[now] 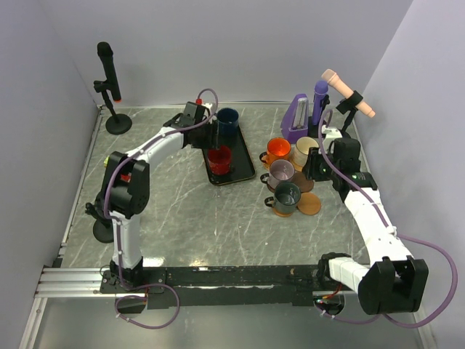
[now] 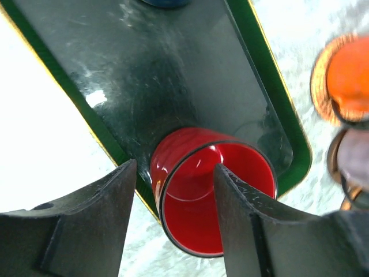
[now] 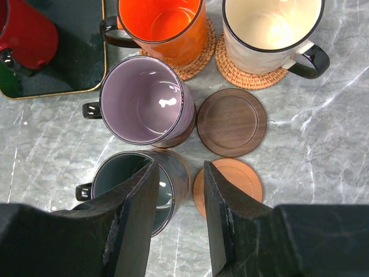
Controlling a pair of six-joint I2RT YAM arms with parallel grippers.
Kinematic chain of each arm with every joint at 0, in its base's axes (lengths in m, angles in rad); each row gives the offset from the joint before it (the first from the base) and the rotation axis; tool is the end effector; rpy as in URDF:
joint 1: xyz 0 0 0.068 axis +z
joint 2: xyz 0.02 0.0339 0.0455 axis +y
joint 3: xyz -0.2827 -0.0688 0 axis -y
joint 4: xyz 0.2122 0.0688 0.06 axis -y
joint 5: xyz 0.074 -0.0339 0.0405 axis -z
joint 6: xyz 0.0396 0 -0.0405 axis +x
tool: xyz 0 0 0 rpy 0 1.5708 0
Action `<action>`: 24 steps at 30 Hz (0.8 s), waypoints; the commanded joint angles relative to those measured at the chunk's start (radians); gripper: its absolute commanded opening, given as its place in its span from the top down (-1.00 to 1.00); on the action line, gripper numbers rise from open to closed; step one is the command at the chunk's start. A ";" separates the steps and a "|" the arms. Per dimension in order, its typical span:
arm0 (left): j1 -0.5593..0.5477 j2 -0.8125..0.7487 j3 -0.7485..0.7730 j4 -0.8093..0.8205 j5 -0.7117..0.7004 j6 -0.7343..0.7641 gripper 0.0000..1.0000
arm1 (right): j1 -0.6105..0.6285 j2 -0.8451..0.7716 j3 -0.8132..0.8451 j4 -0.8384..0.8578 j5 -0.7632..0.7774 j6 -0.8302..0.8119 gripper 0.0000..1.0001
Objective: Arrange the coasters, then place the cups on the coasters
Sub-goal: Pick up the cup from the tray.
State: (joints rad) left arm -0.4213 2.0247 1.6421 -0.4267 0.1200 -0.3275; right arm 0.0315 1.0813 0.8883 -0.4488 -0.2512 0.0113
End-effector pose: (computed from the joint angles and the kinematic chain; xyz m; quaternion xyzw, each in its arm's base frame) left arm 0.4009 -0.1848 0.2620 0.0657 0.9247 -0.1875 0.3249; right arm 0.1964 0.0160 0.3139 -0.0651 0.8864 0.1215 0.4419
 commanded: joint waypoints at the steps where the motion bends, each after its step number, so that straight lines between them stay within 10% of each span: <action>1: 0.003 0.019 0.016 0.025 0.167 0.174 -0.15 | 0.011 -0.027 0.028 0.030 0.017 0.016 0.12; 13: 0.001 -0.024 -0.019 0.011 0.158 0.179 0.98 | 0.031 -0.015 0.078 0.019 0.050 0.032 0.14; 24: -0.050 -0.146 0.074 -0.161 -0.117 -0.074 0.99 | 0.129 0.104 0.328 -0.109 0.170 0.160 0.23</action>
State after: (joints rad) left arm -0.4389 1.9965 1.6207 -0.5270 0.0868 -0.2623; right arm 0.0864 1.1213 1.0828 -0.4984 -0.1585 0.1040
